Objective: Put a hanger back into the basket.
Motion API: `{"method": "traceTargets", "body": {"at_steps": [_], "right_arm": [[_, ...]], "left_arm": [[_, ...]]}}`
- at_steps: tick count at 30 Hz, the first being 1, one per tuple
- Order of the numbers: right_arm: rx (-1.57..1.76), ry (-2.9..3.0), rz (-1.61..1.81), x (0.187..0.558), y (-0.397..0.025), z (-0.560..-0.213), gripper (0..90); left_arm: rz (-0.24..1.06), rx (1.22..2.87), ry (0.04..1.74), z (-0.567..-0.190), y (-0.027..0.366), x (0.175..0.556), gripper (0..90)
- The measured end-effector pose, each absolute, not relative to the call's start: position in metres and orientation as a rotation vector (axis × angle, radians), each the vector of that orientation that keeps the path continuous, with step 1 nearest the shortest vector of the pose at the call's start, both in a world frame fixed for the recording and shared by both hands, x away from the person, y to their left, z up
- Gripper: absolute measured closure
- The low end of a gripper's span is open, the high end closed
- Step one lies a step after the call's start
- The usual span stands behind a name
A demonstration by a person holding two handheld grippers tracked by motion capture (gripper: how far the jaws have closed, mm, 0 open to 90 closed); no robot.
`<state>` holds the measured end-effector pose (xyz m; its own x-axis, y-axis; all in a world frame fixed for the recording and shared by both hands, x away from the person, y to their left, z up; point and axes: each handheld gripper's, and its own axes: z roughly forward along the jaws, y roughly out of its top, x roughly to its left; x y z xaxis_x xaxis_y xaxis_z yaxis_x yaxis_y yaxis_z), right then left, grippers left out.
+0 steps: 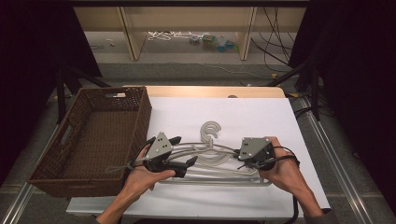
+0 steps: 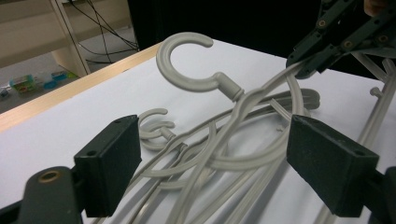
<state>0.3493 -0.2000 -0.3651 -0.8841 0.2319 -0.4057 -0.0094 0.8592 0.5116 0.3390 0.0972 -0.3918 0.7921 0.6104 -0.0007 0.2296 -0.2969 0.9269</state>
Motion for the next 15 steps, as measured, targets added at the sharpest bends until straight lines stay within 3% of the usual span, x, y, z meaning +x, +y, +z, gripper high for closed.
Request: {"method": "traceTargets", "body": {"at_steps": [15], "right_arm": [[0.091,2.570,0.708,0.342,-0.190,-0.362,82.2]], "left_arm": [[0.370,2.038,0.631,-0.397,0.080,0.350,29.8]]}}
